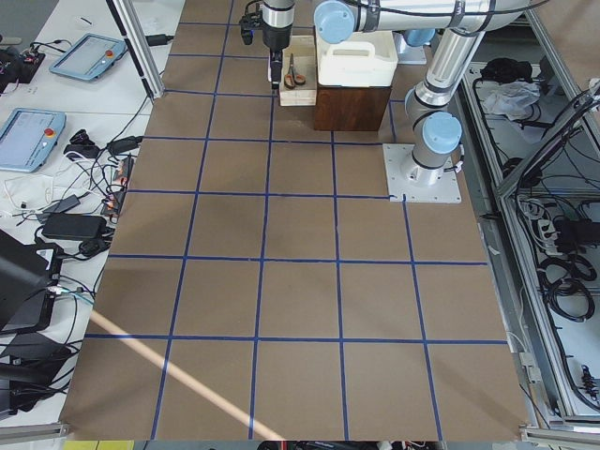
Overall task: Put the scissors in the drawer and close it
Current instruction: 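Lower the scissors into the drawer, open the right gripper, withdraw, then reach the left gripper to the drawer's white handle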
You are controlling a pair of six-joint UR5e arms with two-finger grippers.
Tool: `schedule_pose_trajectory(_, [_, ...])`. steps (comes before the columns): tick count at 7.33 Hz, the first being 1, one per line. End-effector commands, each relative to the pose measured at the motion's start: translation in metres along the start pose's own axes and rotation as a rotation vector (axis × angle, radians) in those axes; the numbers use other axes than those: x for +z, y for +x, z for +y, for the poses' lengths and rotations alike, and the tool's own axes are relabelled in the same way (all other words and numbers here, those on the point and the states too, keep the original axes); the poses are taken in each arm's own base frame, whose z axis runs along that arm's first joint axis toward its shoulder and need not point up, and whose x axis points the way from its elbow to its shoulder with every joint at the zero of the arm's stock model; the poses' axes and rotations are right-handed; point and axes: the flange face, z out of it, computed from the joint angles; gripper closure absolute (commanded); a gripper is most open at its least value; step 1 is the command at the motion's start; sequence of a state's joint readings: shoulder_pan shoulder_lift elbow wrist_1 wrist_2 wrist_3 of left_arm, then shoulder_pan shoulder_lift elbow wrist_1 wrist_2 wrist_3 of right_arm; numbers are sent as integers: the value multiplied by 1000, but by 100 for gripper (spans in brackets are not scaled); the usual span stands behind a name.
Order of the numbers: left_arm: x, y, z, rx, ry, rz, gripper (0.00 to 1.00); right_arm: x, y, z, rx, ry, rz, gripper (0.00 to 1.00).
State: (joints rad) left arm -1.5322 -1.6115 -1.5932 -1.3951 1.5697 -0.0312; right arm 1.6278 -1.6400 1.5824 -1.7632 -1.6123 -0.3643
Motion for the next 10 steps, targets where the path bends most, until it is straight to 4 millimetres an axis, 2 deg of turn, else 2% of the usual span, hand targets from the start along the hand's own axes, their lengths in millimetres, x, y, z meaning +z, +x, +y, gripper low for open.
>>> schedule_pose_trajectory(1, [34,50,-13,-28,18,12,0,-21,37,24,108,-24,5,0])
schedule_pose_trajectory(2, [50,73,-19,-37,38,23,0,-23,30,33,286,-61,-18,0])
schedule_pose_trajectory(3, [68,95,-23,-72,41,31,0,-20,27,33,350,-64,-44,0])
schedule_pose_trajectory(4, [86,118,-24,-87,27,35,0,-12,25,32,333,-84,-52,0])
schedule_pose_trajectory(7, [136,167,-36,-148,0,51,0,37,27,32,347,-171,-54,0])
schedule_pose_trajectory(9, [170,198,-30,-178,-17,48,0,27,29,30,406,-151,-36,0])
schedule_pose_trajectory(10, [187,204,-29,-205,-42,39,0,21,27,31,466,-142,-43,0])
